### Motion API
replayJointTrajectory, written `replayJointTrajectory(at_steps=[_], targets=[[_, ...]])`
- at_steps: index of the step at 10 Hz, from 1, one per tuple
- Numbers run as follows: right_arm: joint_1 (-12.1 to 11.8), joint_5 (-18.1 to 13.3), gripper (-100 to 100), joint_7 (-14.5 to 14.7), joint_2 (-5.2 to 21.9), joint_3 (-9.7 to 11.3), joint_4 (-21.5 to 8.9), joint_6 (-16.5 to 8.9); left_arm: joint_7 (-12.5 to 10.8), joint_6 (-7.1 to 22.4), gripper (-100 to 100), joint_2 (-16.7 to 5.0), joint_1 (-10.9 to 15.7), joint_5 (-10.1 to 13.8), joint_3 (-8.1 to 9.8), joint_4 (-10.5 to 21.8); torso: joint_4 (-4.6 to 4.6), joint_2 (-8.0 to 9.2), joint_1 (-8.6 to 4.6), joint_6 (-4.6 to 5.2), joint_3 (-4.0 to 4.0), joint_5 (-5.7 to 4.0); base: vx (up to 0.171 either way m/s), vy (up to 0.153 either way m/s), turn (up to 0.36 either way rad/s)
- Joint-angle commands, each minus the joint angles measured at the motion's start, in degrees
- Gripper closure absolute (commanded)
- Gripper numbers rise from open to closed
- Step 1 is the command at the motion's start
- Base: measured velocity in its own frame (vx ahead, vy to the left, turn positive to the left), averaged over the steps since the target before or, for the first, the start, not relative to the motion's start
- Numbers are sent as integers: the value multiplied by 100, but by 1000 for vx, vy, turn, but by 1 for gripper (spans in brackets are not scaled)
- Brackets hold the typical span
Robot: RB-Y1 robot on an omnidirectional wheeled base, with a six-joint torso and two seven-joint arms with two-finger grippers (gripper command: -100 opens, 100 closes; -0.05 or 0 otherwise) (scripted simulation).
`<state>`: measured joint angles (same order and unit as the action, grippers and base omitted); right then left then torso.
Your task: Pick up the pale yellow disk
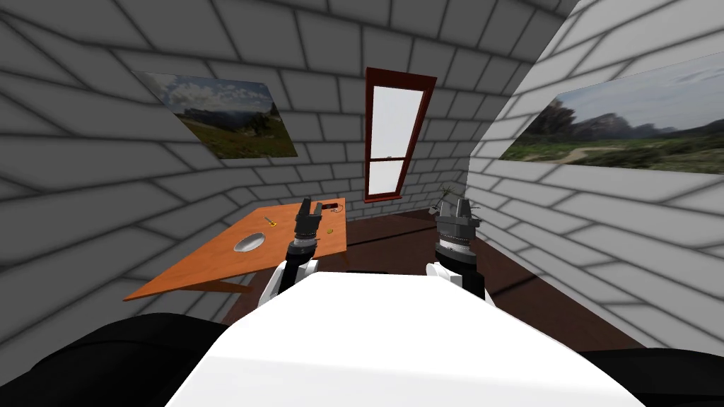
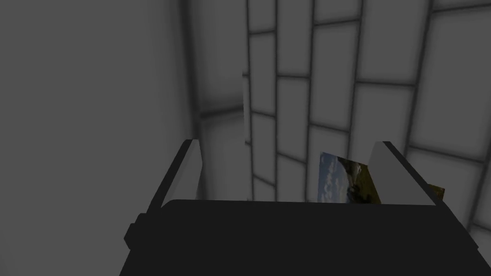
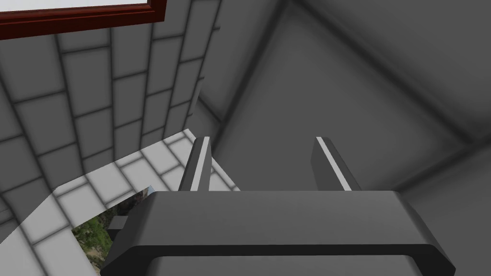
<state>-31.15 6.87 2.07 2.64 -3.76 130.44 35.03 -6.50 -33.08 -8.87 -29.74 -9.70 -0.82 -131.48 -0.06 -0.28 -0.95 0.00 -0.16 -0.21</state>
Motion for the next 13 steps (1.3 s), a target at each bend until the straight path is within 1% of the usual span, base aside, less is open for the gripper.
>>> replayJointTrajectory(at_steps=[1,3,5,6,7,8,9,10,11,12,13], targets=[[0,0,0,0,0,0,0,0,-76,68,-100,-270,-55,-253,100,88,0,0,0,0,0,0,89,-288,50],[0,0,0,0,0,0,0,0,-165,126,-100,-599,-139,-595,240,331,-3,-15,-12,0,-9,-4,122,-294,58],[-1,0,0,0,0,0,0,0,-258,189,-100,-977,-255,-925,380,670,-7,-30,-12,0,-17,-4,167,-260,60],[-1,0,0,0,0,0,0,0,-258,189,-100,-1009,-255,-957,380,670,-10,-44,4,-1,-25,-1,109,-162,17],[0,0,0,0,1,-1,1,0,-305,220,-100,-1204,-325,-1139,445,875,-7,-25,29,1,-16,4,87,-123,23],[0,0,0,0,1,-1,0,0,-351,251,-100,-1389,-403,-1315,504,1066,-4,-17,47,0,-10,9,194,-210,47],[-2,0,0,0,1,-1,0,0,-396,279,-100,-1560,-488,-1484,556,1327,-9,-44,25,0,-25,6,232,-273,53],[-2,0,0,0,0,-1,0,0,-396,279,-100,-1598,-488,-1501,556,1360,-14,-58,2,-2,-34,-1,138,-190,40],[-1,0,0,0,1,-1,1,0,-440,305,-100,-1793,-581,-1677,598,1565,-10,-38,23,1,-24,2,130,-141,29],[-1,0,0,0,1,-1,0,0,-440,305,-100,-1793,-581,-1677,598,1636,-8,-33,42,0,-20,7,100,-90,19],[0,0,0,0,2,-2,0,0,-483,328,-100,-1984,-679,-1848,632,1834,-6,-21,63,1,-14,11,123,-77,21]])
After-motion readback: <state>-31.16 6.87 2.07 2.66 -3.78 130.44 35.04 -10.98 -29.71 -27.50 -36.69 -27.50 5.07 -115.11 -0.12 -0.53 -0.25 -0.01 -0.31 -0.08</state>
